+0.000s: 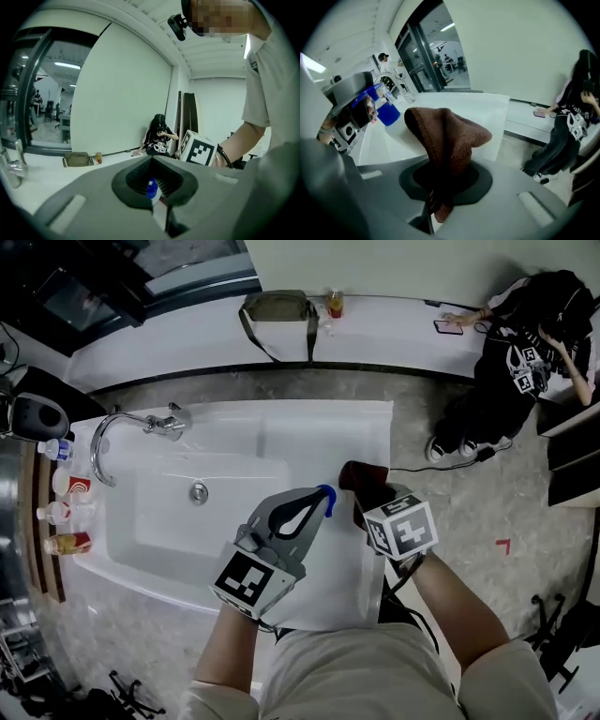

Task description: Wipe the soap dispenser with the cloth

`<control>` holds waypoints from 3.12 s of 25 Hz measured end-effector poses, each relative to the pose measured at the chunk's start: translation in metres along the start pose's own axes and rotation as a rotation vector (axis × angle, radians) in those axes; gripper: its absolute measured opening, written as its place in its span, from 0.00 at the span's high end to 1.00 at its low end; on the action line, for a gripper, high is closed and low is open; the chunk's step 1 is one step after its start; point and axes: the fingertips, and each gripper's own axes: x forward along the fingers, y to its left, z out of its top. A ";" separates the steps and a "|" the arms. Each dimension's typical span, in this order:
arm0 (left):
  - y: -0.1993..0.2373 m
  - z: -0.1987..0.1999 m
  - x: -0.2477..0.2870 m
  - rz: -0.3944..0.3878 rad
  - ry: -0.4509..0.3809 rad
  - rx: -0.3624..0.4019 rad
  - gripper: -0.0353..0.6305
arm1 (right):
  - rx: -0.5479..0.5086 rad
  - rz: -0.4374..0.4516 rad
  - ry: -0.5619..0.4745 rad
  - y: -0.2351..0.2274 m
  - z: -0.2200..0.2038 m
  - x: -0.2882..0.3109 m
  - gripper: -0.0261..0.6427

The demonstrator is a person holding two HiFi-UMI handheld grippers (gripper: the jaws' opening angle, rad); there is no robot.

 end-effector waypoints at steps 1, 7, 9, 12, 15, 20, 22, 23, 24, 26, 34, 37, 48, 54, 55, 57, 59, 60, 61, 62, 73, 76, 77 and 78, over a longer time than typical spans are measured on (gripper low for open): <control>0.001 0.001 0.000 0.012 -0.004 -0.017 0.95 | -0.039 0.027 0.025 0.008 -0.003 0.005 0.84; 0.004 0.001 -0.002 0.064 -0.011 -0.048 0.95 | -0.251 0.128 0.123 0.043 -0.027 0.014 0.84; 0.003 0.001 -0.002 0.072 -0.016 -0.054 0.95 | -0.275 0.143 0.126 0.040 -0.028 0.012 0.84; 0.002 0.001 -0.001 0.088 -0.024 -0.055 0.95 | -0.306 0.130 0.086 0.015 -0.010 0.012 0.84; 0.002 0.003 0.000 0.095 -0.027 -0.050 0.95 | -0.431 0.191 0.073 0.004 0.020 0.014 0.84; 0.002 0.005 0.000 0.102 -0.023 -0.046 0.95 | -0.880 0.380 0.088 0.030 0.053 0.026 0.84; 0.002 0.007 0.000 0.108 -0.020 -0.057 0.95 | -1.020 0.472 0.096 0.040 0.055 0.033 0.84; 0.002 0.007 0.000 0.110 -0.019 -0.060 0.95 | -1.065 0.519 0.102 0.045 0.055 0.036 0.84; 0.002 0.007 0.001 0.111 -0.018 -0.060 0.95 | -1.101 0.562 0.109 0.048 0.055 0.039 0.84; 0.002 0.008 0.002 0.114 -0.019 -0.058 0.95 | -1.176 0.631 0.130 0.053 0.053 0.043 0.84; 0.005 0.007 0.001 0.131 -0.029 -0.089 0.95 | -1.630 0.738 0.296 0.052 0.020 0.050 0.84; 0.005 0.006 0.003 0.137 -0.018 -0.065 0.95 | -1.632 0.747 0.324 0.045 0.013 0.049 0.84; 0.004 0.003 0.001 0.163 -0.026 -0.076 0.95 | -1.550 0.758 0.386 0.020 -0.016 0.015 0.84; 0.004 0.003 0.000 0.169 -0.025 -0.076 0.95 | -1.488 0.667 0.281 0.021 0.012 -0.003 0.84; 0.004 0.003 0.000 0.170 -0.025 -0.076 0.95 | -1.482 0.632 0.258 0.022 0.021 0.000 0.84; 0.004 0.004 0.000 0.174 -0.024 -0.074 0.95 | -1.485 0.586 0.228 0.025 0.031 0.007 0.84; 0.003 0.004 0.001 0.177 -0.025 -0.074 0.95 | -1.493 0.574 0.221 0.030 0.031 0.014 0.84; 0.003 0.004 0.002 0.177 -0.026 -0.075 0.95 | -1.495 0.578 0.221 0.033 0.029 0.015 0.84; 0.003 0.004 0.002 0.178 -0.028 -0.075 0.95 | -1.499 0.585 0.222 0.036 0.027 0.016 0.84; 0.003 0.004 0.002 0.178 -0.028 -0.075 0.95 | -1.504 0.591 0.223 0.038 0.023 0.015 0.84; 0.006 0.002 -0.001 0.171 -0.042 -0.089 0.95 | -1.357 0.534 0.189 0.027 -0.003 -0.017 0.84; 0.005 0.003 -0.001 0.166 -0.056 -0.054 0.95 | -1.111 0.442 0.105 0.027 0.012 -0.024 0.84; 0.006 0.005 -0.003 0.174 -0.067 -0.040 0.95 | -1.008 0.412 0.066 0.028 0.018 -0.027 0.84; 0.008 0.008 -0.006 0.183 -0.083 -0.032 0.95 | -0.899 0.383 0.025 0.029 0.024 -0.030 0.84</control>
